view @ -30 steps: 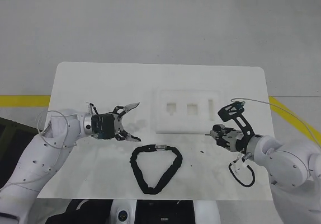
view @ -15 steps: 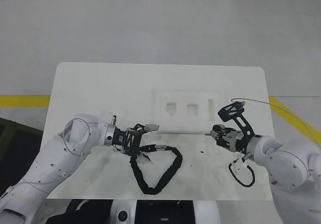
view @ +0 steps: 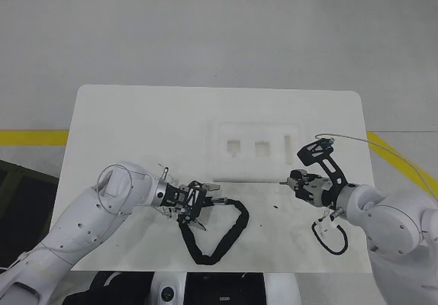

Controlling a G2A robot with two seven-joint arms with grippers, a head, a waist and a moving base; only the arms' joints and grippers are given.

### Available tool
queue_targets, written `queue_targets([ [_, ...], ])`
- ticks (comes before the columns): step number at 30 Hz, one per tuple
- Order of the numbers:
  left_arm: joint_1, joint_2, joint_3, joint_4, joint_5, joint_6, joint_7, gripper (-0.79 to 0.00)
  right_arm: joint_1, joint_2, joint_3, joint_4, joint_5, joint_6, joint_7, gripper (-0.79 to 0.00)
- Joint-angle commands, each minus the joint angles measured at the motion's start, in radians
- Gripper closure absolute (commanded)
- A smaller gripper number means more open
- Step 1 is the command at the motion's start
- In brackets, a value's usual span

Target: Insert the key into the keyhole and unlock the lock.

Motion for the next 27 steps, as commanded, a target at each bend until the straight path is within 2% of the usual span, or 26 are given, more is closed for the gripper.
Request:
queue_targets([
  [1,0.000,0.000,-0.001,-0.001,0.002,0.000,0.001,-0.785,0.000,0.000,0.000,0.000,0.000,0.000,0.000,0.000],
  [18,0.000,0.000,-0.001,-0.001,0.002,0.000,0.001,-0.785,0.000,0.000,0.000,0.000,0.000,0.000,0.000,0.000],
  [27,0.022,0.003,0.006,-0.061,-0.082,0.000,-0.159,-0.785,0.000,0.000,0.000,0.000,0.000,0.000,0.000,0.000],
])
